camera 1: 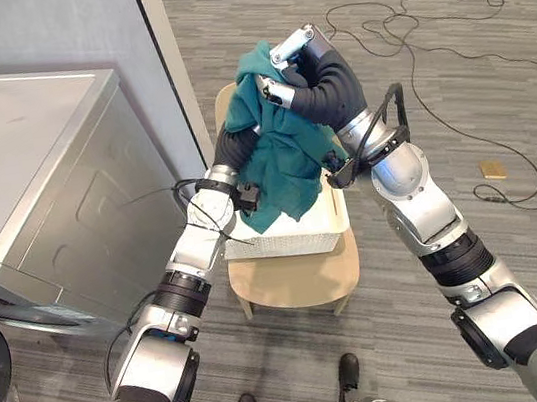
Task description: Pick up the laundry basket with both hands and put the clothes into the washing machine.
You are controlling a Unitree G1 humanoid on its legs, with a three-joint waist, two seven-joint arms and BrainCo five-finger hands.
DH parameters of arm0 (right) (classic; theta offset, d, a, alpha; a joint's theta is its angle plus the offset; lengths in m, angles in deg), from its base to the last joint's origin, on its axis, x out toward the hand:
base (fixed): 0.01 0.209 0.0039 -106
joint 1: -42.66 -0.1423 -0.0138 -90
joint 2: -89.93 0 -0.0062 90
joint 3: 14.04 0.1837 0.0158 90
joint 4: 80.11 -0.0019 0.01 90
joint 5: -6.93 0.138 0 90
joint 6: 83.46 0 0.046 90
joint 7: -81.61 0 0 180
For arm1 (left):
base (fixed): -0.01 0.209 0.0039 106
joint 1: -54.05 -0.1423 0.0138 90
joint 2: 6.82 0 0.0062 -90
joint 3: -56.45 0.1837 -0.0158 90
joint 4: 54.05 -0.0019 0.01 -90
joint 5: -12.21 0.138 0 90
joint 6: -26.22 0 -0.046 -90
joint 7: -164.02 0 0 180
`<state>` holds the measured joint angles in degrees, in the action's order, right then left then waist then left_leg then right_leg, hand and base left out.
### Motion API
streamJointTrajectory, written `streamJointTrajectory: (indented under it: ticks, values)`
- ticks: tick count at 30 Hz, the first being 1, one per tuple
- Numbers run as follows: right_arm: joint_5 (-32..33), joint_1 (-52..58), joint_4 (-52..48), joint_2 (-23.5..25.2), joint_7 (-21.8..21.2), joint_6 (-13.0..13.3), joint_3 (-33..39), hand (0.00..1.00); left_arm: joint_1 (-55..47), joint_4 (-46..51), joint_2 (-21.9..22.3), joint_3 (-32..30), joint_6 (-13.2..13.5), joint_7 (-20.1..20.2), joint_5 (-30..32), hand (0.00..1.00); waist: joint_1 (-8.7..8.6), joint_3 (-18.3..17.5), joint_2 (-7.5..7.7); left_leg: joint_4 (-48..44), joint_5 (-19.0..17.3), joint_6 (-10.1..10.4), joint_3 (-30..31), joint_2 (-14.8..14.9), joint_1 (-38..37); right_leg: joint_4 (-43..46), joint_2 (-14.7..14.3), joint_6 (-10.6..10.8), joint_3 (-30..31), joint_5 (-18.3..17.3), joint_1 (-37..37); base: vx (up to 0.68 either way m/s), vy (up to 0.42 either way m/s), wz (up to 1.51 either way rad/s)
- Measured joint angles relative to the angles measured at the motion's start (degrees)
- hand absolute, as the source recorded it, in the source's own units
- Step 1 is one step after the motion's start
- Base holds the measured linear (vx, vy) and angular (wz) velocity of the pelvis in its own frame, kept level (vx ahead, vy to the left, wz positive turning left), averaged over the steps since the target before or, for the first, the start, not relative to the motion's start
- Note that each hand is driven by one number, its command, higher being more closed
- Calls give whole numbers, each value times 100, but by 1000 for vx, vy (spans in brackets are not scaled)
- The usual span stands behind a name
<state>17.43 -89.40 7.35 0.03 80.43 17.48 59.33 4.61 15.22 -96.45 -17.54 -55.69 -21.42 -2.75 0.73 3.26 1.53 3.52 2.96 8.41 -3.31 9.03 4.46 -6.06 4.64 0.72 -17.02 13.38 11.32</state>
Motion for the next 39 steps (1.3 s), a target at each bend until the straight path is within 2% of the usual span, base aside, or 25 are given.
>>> streamJointTrajectory:
  ticks: [10,13,18,21,23,26,28,30,32,33,34,35,36,37,38,39]
  values:
    - [-42,435,353,251,274,-29,385,0,-270,317,186,-678,13,-401,-1,100,4,-7,-10,48,-13,15,-103,2,-91,-1,-11,4,107,-4,-2,4,20,-5]
    - [-45,630,352,328,468,-29,774,0,-365,468,240,-898,21,-509,0,100,1,-10,-14,48,-26,11,-135,6,-107,-1,-23,13,135,-11,1,19,26,-4]
    - [-291,1038,336,516,679,-33,1535,0,-487,923,401,-1617,35,-636,104,100,-26,-24,-43,55,-24,8,-180,14,-122,0,-39,20,130,-23,3,19,18,-2]
    - [-727,1447,324,546,860,-73,2000,0,-903,1521,414,-2158,133,-728,180,100,-15,-93,-148,61,-41,-2,-187,10,-136,2,-38,36,126,-35,3,33,32,-2]
    - [-1387,1858,323,538,980,-283,2454,0,-1452,2087,425,-2802,186,-743,213,100,0,-151,-241,60,-48,-6,-186,10,-138,4,-39,46,119,-42,0,14,18,0]
    - [-1670,2255,342,535,1037,-367,2826,0,-2123,2646,484,-3287,265,-732,212,100,17,-174,-276,49,-50,-10,-162,13,-136,8,-40,54,99,-49,-21,3,9,3]
    - [-1964,2707,610,542,1134,-503,3323,0,-3006,3230,824,-3827,404,-686,202,100,36,-182,-295,-5,-68,-34,-52,17,-79,7,-26,64,-37,-81,-131,-17,29,29]
    - [-2198,2943,1045,541,1265,-631,3779,0,-3519,3462,1089,-4029,478,-629,164,100,112,-182,-297,-214,-122,-78,203,8,99,4,15,96,-303,-166,-231,-48,24,68]
    - [-2382,3171,1419,549,1504,-942,4248,0,-3873,3721,1379,-4074,491,-577,93,100,239,-181,-324,-429,-134,-107,649,-22,489,5,66,91,-733,-209,-225,-64,7,106]
    - [-2431,3279,1457,555,1536,-1015,4327,0,-3944,3792,1459,-4067,499,-576,75,100,306,-180,-330,-442,-121,-131,707,-16,541,14,68,57,-868,-233,-214,-92,-7,106]
    - [-2465,3501,1494,598,1554,-1139,4385,0,-4126,3966,1605,-4066,522,-577,0,100,381,-174,-353,-433,-168,-578,669,33,752,31,66,19,-1115,-246,-211,-71,-13,117]
    - [-2461,3725,1498,788,1553,-1199,4441,0,-4360,4072,1661,-4053,546,-573,-25,100,326,-199,-306,-454,-361,-1612,1,137,855,32,105,-30,-1374,-282,-228,-33,-29,135]
    - [-2461,3829,1504,865,1551,-1212,4505,0,-4415,4088,1672,-4020,546,-568,-25,100,289,-207,-268,-512,-494,-1786,-342,190,905,30,160,-119,-1477,-331,-246,13,35,153]
    - [-2464,3933,1689,873,1539,-1257,4656,0,-4473,4137,1784,-3938,551,-460,-31,100,318,-155,-271,-1266,-674,-1609,-892,505,1190,80,323,-233,-1789,-397,-309,16,125,110]
    - [-2466,3948,2000,868,1463,-1382,4735,0,-4679,4231,1874,-3852,563,-340,-32,100,326,-112,-200,-2364,-720,-1564,-1196,698,1325,244,464,-237,-1902,-402,-326,16,188,85]
    - [-2473,4013,2059,872,1437,-1402,4778,0,-4767,4246,1904,-3814,562,-274,-33,100,313,-117,-210,-2793,-766,-1536,-1294,763,1303,302,547,-222,-1954,-417,-366,23,223,50]
